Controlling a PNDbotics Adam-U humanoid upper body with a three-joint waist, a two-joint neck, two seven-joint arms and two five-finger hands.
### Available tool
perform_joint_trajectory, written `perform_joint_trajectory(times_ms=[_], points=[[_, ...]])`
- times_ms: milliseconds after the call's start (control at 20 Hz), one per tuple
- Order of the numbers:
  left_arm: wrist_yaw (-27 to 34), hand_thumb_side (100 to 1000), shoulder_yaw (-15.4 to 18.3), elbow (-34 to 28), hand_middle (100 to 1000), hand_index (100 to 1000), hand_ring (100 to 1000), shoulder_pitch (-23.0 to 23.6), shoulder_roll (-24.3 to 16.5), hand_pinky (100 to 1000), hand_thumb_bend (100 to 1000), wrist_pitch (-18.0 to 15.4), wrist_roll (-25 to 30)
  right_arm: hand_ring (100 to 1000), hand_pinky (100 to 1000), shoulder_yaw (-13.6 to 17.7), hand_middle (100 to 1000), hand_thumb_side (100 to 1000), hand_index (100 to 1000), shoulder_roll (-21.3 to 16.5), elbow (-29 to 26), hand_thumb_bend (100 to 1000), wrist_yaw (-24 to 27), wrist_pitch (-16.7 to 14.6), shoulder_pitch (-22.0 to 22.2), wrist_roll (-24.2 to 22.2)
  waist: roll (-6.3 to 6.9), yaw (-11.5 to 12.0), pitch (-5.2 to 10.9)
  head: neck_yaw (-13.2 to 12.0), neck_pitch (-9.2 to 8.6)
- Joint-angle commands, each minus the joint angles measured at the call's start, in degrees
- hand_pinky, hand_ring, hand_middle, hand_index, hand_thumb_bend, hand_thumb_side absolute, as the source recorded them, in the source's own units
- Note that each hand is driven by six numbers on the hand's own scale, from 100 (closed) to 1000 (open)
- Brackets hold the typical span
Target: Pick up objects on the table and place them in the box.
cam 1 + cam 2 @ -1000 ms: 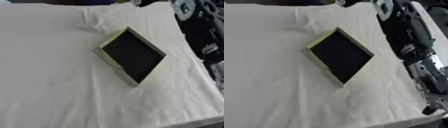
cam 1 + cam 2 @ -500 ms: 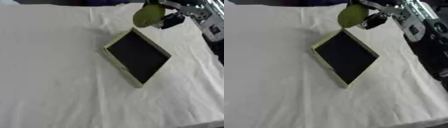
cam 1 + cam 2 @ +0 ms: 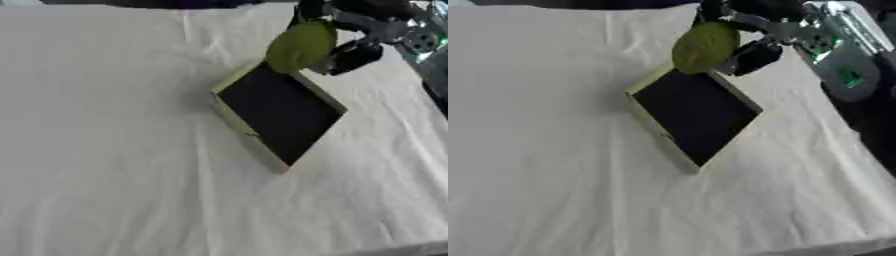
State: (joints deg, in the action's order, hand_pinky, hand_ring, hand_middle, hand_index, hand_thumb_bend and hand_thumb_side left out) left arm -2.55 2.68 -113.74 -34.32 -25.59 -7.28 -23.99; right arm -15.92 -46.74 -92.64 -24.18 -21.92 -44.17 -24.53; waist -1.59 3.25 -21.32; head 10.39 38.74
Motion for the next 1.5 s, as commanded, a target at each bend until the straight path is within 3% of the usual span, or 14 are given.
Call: perform_joint_trajectory(times_ms=[50, 500, 850, 1050, 1250, 1350, 1500], points=[[0.09, 526, 0.44, -0.85, 660, 732, 862, -0.46, -0.61, 758, 187, 0.14, -0.13, 589, 679, 0.2, 482, 100, 668, -1.75, -2.17, 100, 1.94, 1.61, 0.3, -2.56, 0.17, -0.06, 1.41, 0.16, 0.17], [0.14, 527, 0.48, -0.85, 657, 731, 861, -0.4, -0.32, 758, 187, 0.08, -0.27, 599, 692, -0.98, 524, 100, 701, -0.51, -1.04, 100, -1.42, 1.14, 2.2, -4.47, 0.57, -0.28, 1.33, 0.92, 0.1], [0.16, 523, 0.52, -0.85, 657, 731, 859, -0.41, -0.23, 759, 190, 0.01, -0.3, 693, 730, -1.63, 639, 107, 796, 0.59, 0.54, 215, -4.16, 0.38, 3.08, -4.69, 0.73, -0.18, 1.42, 1.09, 0.06], [0.14, 524, 0.52, -0.85, 657, 731, 860, -0.4, -0.16, 760, 190, -0.01, -0.32, 778, 780, -1.75, 772, 248, 874, 0.68, 0.08, 324, -4.71, -1.73, 3.37, -5.17, 0.72, -0.18, 1.49, 0.97, 0.16], [0.11, 522, 0.53, -0.85, 657, 731, 859, -0.36, -0.19, 760, 190, 0.04, -0.35, 839, 825, -1.35, 815, 373, 884, 0.4, -0.71, 428, -5.57, -4.85, 3.84, -6.03, 0.76, -0.24, 1.56, 0.82, 0.32], [0.1, 521, 0.54, -0.85, 657, 731, 859, -0.38, -0.21, 760, 190, 0.03, -0.35, 847, 831, -0.98, 828, 408, 895, 0.11, -0.98, 453, -5.4, -5.89, 4.13, -6.2, 0.78, -0.29, 1.62, 0.73, 0.34], [0.11, 521, 0.54, -0.85, 657, 731, 860, -0.35, -0.21, 761, 191, 0.04, -0.36, 842, 828, -0.02, 823, 391, 896, -0.34, -1.9, 457, -4.61, -6.51, 4.37, -5.55, 0.8, -0.37, 1.73, 0.59, 0.34]])
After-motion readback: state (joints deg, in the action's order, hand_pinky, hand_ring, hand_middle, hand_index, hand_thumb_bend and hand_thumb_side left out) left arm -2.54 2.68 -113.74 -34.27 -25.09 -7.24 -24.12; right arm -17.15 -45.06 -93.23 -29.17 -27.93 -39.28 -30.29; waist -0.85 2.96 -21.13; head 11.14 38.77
